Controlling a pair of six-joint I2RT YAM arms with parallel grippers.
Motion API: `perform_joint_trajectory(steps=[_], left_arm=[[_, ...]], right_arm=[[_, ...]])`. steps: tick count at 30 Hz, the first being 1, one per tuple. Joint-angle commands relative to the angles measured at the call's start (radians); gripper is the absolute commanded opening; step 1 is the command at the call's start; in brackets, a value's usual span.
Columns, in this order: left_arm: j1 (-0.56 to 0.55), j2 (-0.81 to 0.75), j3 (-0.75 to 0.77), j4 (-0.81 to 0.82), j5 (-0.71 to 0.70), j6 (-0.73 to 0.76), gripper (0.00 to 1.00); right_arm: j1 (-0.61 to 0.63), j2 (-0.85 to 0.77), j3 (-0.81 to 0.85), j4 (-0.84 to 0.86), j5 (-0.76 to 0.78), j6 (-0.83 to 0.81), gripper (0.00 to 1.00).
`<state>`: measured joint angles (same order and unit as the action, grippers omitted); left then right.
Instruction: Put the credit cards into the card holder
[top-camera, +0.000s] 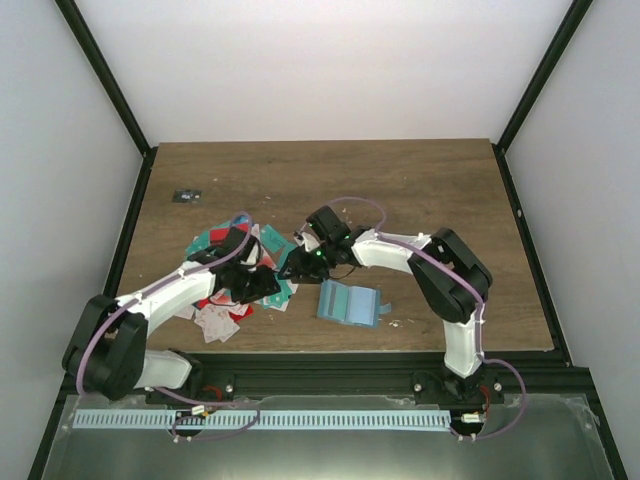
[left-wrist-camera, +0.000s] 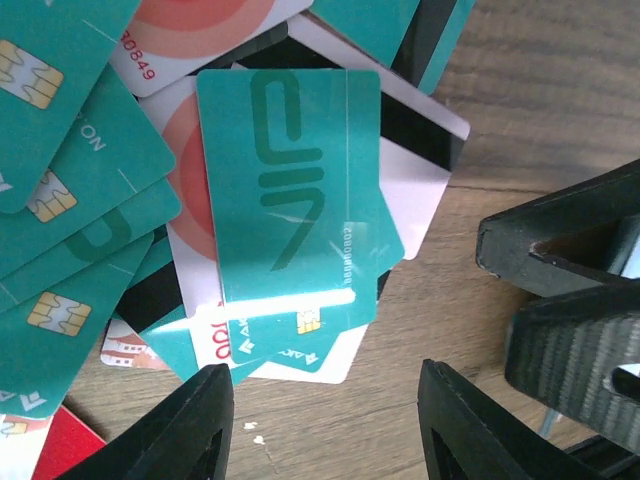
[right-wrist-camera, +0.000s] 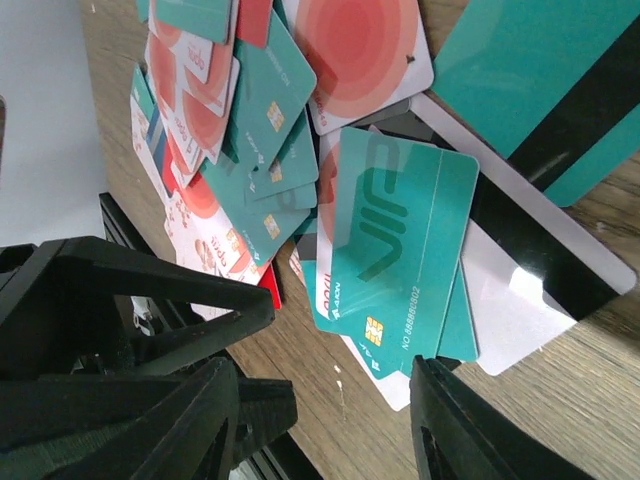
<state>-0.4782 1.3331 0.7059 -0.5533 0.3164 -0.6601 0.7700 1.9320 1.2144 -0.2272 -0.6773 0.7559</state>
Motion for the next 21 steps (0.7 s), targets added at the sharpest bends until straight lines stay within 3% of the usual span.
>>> perform_joint_trajectory(steps=[1, 8, 16, 21], left_arm=[[0.006, 0.039, 0.003, 0.000, 0.012, 0.069, 0.54], [0.022, 0.097, 0.002, 0.023, -0.031, 0.088, 0.55], [0.029, 0.191, -0.045, 0.164, 0.059, 0.105, 0.41], [0.030, 0.201, -0.097, 0.244, 0.139, 0.091, 0.34]], right_arm=[[0.015, 0.055, 0.029, 0.012, -0.020, 0.013, 0.49], [0.023, 0.108, 0.050, -0.005, -0.013, 0.016, 0.48], [0.034, 0.145, 0.048, 0.022, -0.064, 0.026, 0.48], [0.033, 0.137, 0.023, 0.139, -0.147, 0.073, 0.48]])
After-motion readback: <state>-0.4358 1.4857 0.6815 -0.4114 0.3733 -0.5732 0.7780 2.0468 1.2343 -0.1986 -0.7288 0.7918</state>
